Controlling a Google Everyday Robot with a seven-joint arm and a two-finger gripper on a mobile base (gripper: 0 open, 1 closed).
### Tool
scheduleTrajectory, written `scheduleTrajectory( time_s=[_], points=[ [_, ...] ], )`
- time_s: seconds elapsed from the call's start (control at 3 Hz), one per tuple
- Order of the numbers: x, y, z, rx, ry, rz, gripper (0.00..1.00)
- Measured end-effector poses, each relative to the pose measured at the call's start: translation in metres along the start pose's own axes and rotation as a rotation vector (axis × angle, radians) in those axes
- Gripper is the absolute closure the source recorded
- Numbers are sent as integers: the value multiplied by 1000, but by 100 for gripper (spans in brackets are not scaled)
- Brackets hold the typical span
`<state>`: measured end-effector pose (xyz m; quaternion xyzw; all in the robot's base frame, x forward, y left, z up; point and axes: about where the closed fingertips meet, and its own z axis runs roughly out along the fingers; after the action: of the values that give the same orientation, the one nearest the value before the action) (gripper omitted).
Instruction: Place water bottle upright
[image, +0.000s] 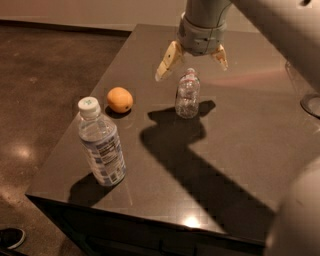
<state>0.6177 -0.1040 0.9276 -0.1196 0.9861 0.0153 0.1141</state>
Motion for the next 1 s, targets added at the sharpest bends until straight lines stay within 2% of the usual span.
scheduleTrajectory(
  time_s=[0.67,1.0],
  points=[
    [-34,-9,41,17,71,136,0],
    [-41,-11,58,5,92,177,0]
  ],
)
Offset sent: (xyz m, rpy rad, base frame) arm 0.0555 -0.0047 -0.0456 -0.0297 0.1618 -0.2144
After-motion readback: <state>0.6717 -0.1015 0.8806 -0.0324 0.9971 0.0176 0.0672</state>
